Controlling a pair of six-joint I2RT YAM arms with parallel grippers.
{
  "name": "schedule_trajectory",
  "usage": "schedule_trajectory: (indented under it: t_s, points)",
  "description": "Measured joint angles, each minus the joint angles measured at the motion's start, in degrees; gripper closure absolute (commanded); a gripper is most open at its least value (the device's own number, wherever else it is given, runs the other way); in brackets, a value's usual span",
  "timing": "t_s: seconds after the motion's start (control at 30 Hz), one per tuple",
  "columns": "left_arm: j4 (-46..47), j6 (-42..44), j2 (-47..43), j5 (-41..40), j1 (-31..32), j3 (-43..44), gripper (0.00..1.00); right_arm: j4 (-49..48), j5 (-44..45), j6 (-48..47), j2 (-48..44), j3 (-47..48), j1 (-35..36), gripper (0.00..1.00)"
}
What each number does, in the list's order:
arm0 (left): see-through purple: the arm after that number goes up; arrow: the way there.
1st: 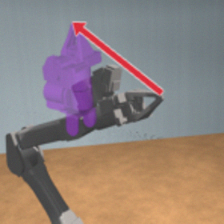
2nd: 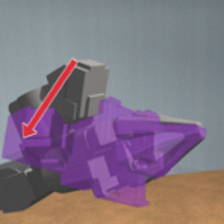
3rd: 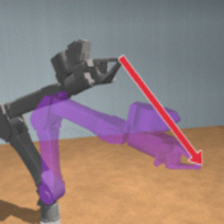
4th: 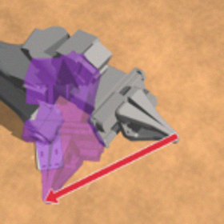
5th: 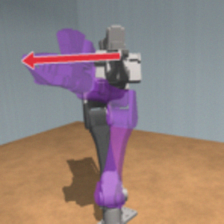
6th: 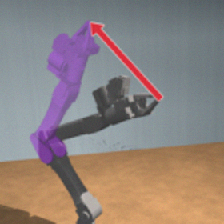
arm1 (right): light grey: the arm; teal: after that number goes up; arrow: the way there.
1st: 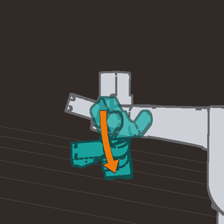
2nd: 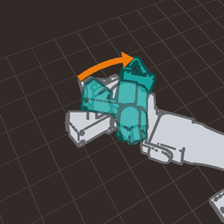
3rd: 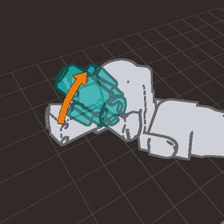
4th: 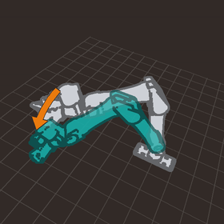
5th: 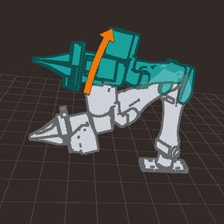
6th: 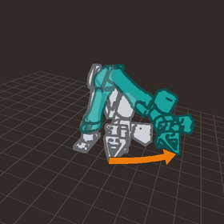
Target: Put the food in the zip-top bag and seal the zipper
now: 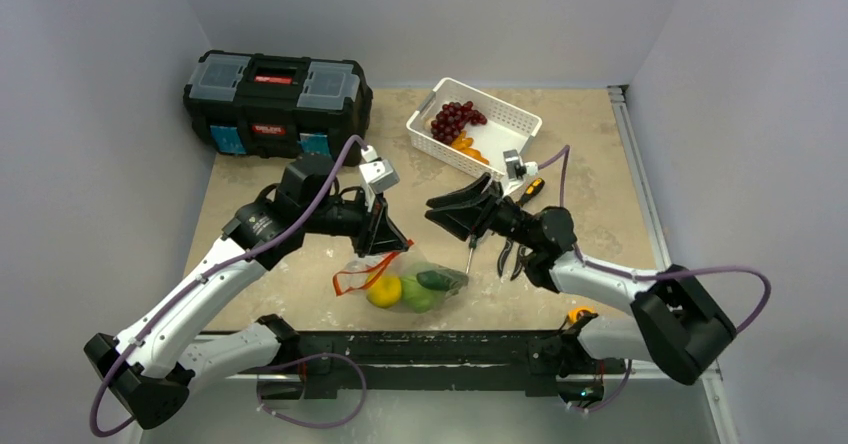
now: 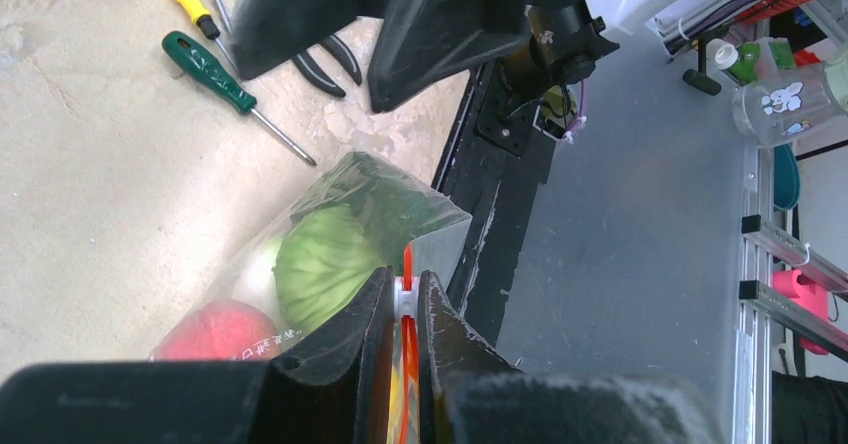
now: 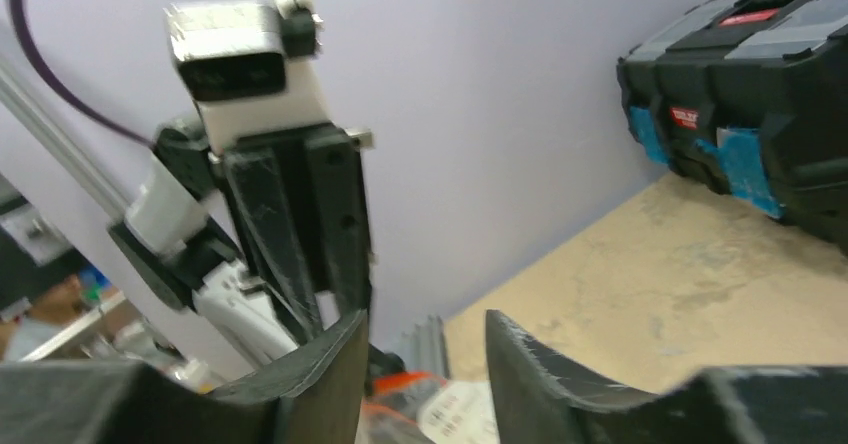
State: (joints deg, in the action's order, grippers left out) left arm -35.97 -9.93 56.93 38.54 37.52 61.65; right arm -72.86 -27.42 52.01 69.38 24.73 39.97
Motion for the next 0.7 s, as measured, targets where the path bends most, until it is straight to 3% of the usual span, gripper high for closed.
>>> schedule_trajectory:
  t_s: [0.17, 0.23, 0.33, 0.47, 0.53, 0.6, 0.7]
  points:
    - [1.0, -0.4, 0.0, -0.2, -0.2, 0.0, 1.0, -1.1, -16.2, 0.7, 7.4, 3.3, -3.3, 0.24]
    - [1.2, -0.6, 0.0, -0.4, -0.5, 0.0, 1.0, 1.1, -20.3, -1.6, 7.4, 3.8, -1.5, 0.24]
    - [1.6, -1.4, 0.0, -0.6, -0.8, 0.0, 1.0, 12.6, -22.0, -10.0, 4.0, 6.1, 2.7, 0.26]
    - [2.0, -2.3, 0.0, -0.6, -1.0, 0.1, 1.0, 20.9, -21.4, -18.7, 0.1, 8.5, 5.9, 0.63]
    - [2.1, -2.9, -0.1, -0.8, -1.0, 0.4, 1.0, 22.8, -20.3, -20.7, 0.0, 8.9, 5.9, 0.74]
    - [2.5, -3.2, -0.2, -1.0, -1.1, 0.4, 0.98, 23.3, -19.4, -21.2, 0.9, 8.9, 5.8, 1.0]
    - [2.4, -4.0, -0.4, -1.7, -1.1, 0.4, 0.76, 23.3, -18.2, -21.3, 2.3, 8.9, 5.8, 1.0]
